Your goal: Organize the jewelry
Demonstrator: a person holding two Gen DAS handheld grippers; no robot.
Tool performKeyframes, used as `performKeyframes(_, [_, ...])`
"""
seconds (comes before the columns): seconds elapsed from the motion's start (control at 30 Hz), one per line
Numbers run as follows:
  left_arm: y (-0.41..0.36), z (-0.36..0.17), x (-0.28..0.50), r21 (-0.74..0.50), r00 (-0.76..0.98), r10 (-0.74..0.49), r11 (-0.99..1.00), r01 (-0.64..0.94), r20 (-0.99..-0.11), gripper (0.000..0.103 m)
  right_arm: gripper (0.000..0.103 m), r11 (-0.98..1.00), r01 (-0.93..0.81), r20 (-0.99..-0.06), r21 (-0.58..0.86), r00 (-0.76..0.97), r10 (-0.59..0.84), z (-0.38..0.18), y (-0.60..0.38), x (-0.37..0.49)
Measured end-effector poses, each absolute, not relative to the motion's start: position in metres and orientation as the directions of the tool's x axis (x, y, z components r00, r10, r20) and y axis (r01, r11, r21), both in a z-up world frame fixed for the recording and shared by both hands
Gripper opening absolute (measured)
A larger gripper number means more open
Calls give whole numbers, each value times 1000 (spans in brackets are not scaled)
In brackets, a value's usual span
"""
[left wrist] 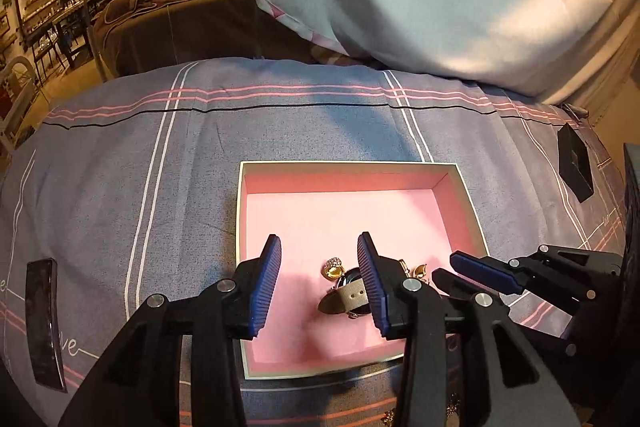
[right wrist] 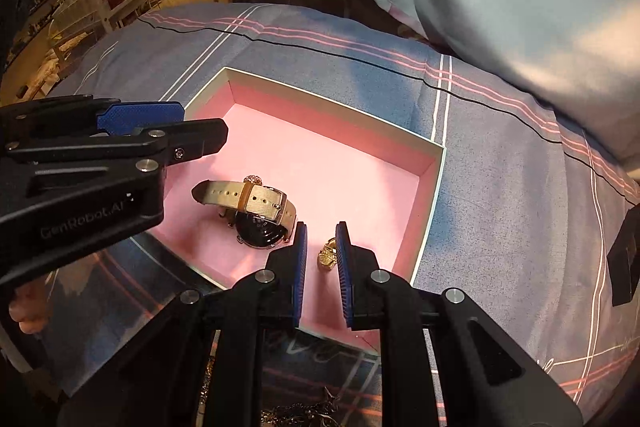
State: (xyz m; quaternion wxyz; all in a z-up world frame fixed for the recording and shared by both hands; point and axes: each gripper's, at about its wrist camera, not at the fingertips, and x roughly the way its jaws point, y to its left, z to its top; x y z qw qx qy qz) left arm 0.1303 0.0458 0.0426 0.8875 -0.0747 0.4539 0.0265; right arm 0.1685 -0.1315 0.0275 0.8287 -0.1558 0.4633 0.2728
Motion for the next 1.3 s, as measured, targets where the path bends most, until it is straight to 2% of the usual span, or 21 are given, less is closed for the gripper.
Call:
performKeyframes(0.03, [45,44,126,-110,589,-22,987,-114,-808,42,24,804,-595,-851,-7,426,308,28,-135,164])
performKeyframes(0.1, [44,46,114,-108,596,-18,988,-115,-803,54,43,808,-588,-839,-18,449,309,32,-144,150])
performKeyframes(0.23, [35,43,71,-106,615,-36,991,-78,-788,63,51,829,-559,-817,16,472,333,29,-182,112])
performKeyframes(0.3, [26,35,45,-115,613,-68,993,-37,-787,75,64,847,-531,-816,35,474,331,19,-205,93])
performKeyframes(0.37, [15,19,19,-115,595,-87,993,-8,-799,78,67,866,-498,-830,42,466,308,4,-226,77])
performKeyframes(0.53, [-19,-23,-25,-103,532,-111,994,45,-840,78,67,899,-426,-852,107,427,304,-24,-265,46])
performKeyframes(0.7, [-47,-38,-27,-34,530,-78,995,92,-845,76,69,902,-412,-854,129,416,313,-36,-269,35])
performKeyframes(0.83, [-53,-40,-15,-34,539,-76,996,87,-839,76,74,895,-429,-854,123,413,315,-35,-261,36])
performKeyframes(0.87, [-51,-41,-13,-34,539,-68,997,73,-839,75,74,894,-432,-855,120,413,315,-35,-260,36])
performKeyframes(0.93, [-46,-42,-14,-15,550,-40,999,49,-834,57,75,891,-439,-858,118,407,314,-36,-257,36])
performKeyframes(1.0, [-37,-39,-18,-19,551,-37,999,39,-834,17,76,887,-446,-860,119,400,316,-37,-254,36])
performKeyframes(1.1, [-15,-36,-27,-102,537,-98,995,22,-838,18,76,883,-454,-860,116,398,318,-36,-250,37])
performKeyframes(1.3, [5,-33,-37,-128,552,-115,992,15,-826,18,76,868,-484,-861,112,389,328,-34,-236,37])
